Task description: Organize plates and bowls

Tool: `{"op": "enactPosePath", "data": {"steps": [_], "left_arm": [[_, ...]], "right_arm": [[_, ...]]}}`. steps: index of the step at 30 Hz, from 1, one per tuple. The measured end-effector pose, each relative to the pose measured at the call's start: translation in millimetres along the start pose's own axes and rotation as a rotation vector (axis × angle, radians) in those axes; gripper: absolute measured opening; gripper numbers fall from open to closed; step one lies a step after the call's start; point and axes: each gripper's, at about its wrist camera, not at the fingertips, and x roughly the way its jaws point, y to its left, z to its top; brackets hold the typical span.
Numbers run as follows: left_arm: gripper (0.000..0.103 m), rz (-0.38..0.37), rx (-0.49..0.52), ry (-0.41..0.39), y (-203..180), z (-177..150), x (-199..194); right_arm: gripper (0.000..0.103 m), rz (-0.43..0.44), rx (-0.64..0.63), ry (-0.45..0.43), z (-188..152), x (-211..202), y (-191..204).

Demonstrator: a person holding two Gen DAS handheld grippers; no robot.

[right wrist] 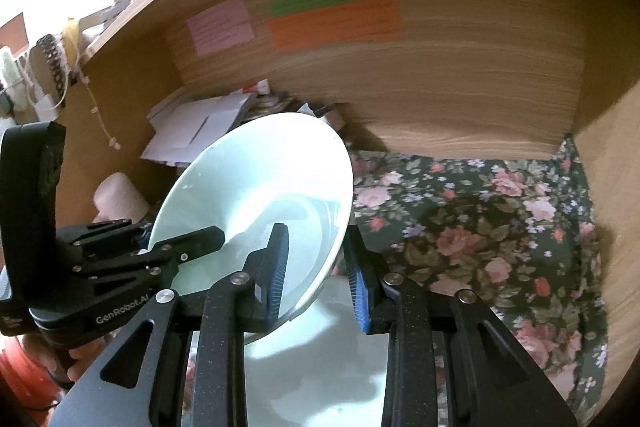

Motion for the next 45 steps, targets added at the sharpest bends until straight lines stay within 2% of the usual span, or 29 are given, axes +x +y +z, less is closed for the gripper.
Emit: {"op": "enactPosePath", "data": {"steps": [24,35,45], "left_arm": [[0.021,0.095,-0.141,0.030,83.9,-58.2,-29.0],[0.021,0.115,-0.199,0.069,112.7,-80.7,-29.0],[0.021,0.126,-0.218,0.098,123.8,-88.7,-20.8]], "right_arm": [[0.026,0.177,-0.079,0.120,-20.2,55.6,81.0],[0.026,0.212,-0.083,0.190,-33.9,82.0,100.3],[0.026,0.215,-0.070,0.254,-46.9,102.4,102.6]]}}
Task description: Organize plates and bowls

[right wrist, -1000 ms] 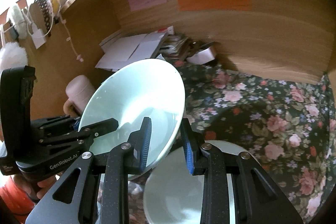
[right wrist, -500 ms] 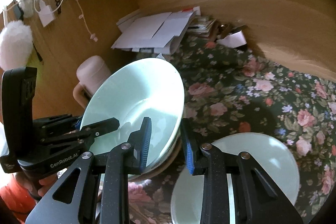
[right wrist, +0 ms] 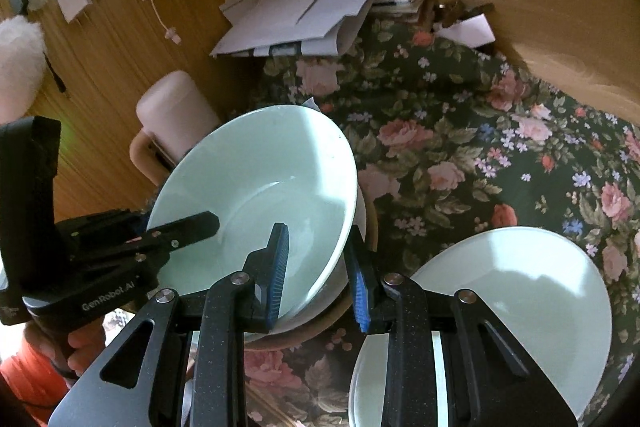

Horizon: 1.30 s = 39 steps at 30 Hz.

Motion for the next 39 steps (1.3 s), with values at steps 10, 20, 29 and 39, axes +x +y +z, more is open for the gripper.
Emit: {"op": "enactPosePath", "data": {"steps": [10,20,29,39], "left_arm": [[0.021,0.018,0.017,-0.008,-1.1,-6.3,2.5],[0.020,0.040,0.009,-0.002,-1.5,-2.7,2.4],[0.021,0.059,-0.005,0.028,-1.4,14.0,0.6],[0.040,0.077,0.006,-0.061,-0.2,18.4,-22.7]], "right_arm": [[0.029,-0.023,-0.019,-0.010,3.6,-5.0,-4.6],[0.029,-0.031,-0.033,-0.021,4.8,-10.2,-7.0],[0.031,-0.023,-0.028,-0.031,4.8,-14.9,-6.4],[0.032,-0.019,-0.019,-0.015,4.3,-9.6,-8.6]]}}
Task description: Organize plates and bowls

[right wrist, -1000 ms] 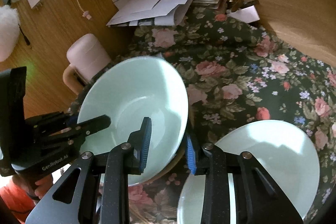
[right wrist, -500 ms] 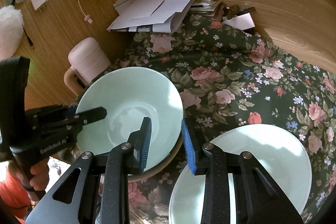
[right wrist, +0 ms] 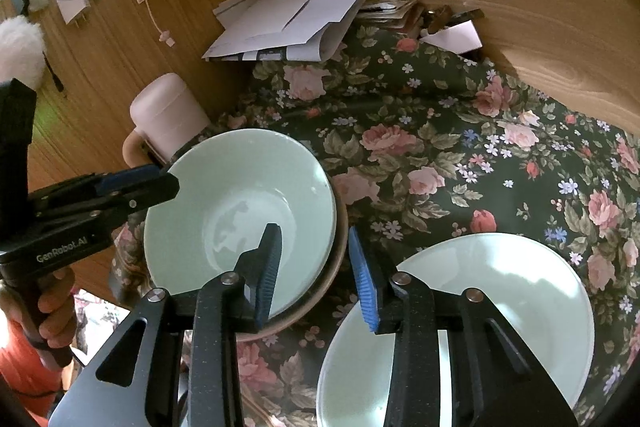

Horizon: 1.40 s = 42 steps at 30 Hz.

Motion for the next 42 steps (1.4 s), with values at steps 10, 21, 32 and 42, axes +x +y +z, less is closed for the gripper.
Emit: {"op": "enactPosePath", "data": {"steps": [10,21,32,42], "left_arm": [[0.041,-0.029,-0.077,0.095,18.3,-26.3,25.2],[0.041,-0.099,-0.114,0.120,23.8,-35.6,36.1],[0.041,-0.116,-0.093,0.148,14.2,-36.1,46.1],[0.041,-0.091,-0.122,0.147,12.6,-31.5,44.6]], "right_arm": [[0.036,0.001,-0.001,0.069,-6.9,23.1,-0.1],[0.036,0.041,0.030,0.132,-7.2,46.1,-0.7],[0.037,0.032,0.023,0.154,-4.3,53.8,1.9],[0.036,0.027,0.035,0.135,-0.1,48.2,0.8]]}}
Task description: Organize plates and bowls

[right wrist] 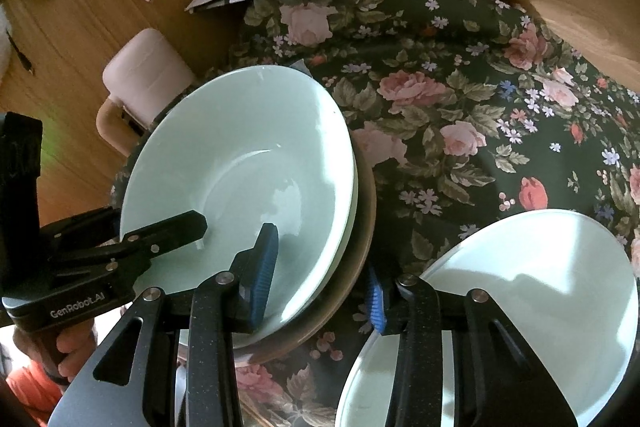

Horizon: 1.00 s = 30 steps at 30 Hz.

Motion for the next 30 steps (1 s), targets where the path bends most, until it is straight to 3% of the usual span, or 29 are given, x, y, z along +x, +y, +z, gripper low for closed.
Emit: {"op": "enactPosePath", "data": {"steps": [18,30], "left_arm": [[0.041,-0.022,0.071,-0.107,-36.0,14.7,-34.7],[0.041,-0.083,0.142,-0.116,-78.0,13.9,-43.5]], "right_arm": [[0.036,-0.025,0.022,-0.155,-6.0,-63.9,-5.7],[0.036,-0.081,0.073,-0.224,-24.2,-104.8,-31.9]]}}
